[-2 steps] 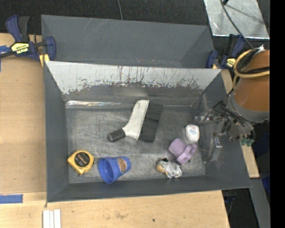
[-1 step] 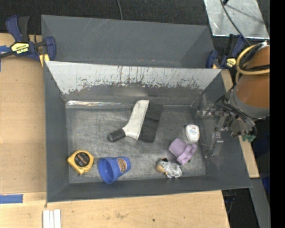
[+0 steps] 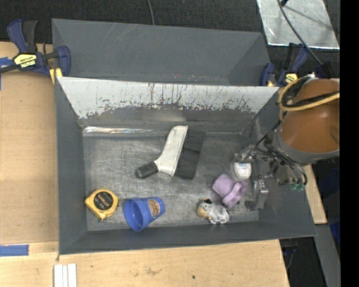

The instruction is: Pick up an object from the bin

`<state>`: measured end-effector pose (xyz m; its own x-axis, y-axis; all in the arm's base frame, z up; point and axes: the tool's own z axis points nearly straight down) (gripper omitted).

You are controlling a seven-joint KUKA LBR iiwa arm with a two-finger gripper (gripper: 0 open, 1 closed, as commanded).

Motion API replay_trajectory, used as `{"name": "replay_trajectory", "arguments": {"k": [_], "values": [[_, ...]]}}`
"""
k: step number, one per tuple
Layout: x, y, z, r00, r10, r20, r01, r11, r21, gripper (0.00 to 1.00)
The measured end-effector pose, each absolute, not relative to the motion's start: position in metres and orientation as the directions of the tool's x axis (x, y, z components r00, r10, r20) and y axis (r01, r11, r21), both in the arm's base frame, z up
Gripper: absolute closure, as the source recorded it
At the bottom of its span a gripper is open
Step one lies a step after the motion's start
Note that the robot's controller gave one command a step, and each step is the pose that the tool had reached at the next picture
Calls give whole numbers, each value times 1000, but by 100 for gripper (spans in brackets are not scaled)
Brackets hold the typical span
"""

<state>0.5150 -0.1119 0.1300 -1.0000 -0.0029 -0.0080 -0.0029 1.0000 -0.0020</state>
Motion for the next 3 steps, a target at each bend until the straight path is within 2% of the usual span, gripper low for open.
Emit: {"name": "replay_trajectory", "arguments": {"k": [1,2,3], "values": [[505,-101,89,-1000,-11,-6,-11,1000,-2,100],[505,-101,89,-1000,-12,-6,-12,1000,-2,100],[507,-102,116,-1000,-18,0,-18,1000,0,100]]}}
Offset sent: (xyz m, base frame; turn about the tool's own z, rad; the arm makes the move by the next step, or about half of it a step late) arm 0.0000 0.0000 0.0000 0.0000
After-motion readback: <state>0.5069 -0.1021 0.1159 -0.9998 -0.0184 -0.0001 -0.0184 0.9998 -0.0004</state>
